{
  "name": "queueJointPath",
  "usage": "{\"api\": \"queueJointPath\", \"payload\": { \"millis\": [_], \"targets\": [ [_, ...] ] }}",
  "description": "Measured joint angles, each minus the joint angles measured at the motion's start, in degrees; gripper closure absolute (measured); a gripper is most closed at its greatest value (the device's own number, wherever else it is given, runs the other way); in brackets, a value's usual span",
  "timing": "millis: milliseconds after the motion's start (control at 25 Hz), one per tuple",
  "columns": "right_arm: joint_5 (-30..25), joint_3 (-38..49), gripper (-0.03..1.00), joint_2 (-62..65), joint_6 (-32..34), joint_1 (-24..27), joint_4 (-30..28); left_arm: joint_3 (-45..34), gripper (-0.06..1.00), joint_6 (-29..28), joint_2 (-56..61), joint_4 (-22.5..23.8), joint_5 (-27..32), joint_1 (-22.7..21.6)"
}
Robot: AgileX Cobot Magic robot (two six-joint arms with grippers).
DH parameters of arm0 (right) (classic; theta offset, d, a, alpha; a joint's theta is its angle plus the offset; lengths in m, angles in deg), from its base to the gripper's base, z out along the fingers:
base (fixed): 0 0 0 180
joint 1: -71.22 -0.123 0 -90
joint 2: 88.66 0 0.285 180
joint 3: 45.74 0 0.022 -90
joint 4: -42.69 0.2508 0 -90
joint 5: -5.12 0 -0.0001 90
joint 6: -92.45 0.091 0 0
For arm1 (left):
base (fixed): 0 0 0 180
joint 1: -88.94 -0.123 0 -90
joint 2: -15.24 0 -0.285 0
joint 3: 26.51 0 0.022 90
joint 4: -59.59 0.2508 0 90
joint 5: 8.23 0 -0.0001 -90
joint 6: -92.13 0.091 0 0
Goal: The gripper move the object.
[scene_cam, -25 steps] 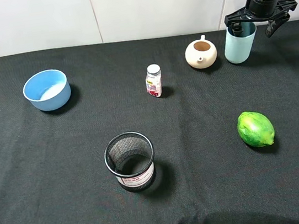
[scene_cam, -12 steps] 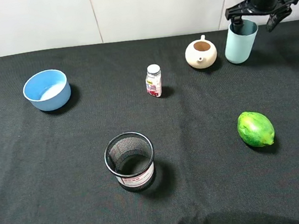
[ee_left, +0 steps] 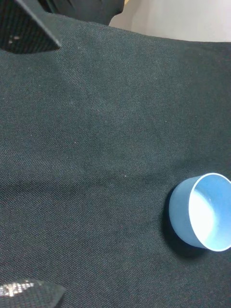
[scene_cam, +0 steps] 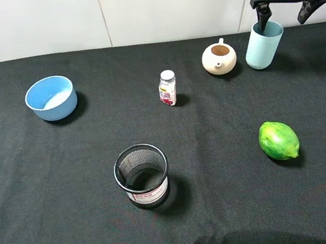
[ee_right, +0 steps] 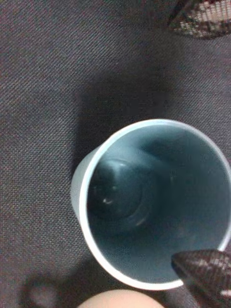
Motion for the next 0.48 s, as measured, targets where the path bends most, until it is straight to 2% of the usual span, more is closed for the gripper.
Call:
{"api": "queueJointPath", "payload": {
  "millis": [480],
  "targets": [
    [-3.13,-0.09,0.28,7.49,-1.44,0.00,1.52,0.00,-0.05,0.00,0.00,0.00,0.00,0.00]
  ]
}}
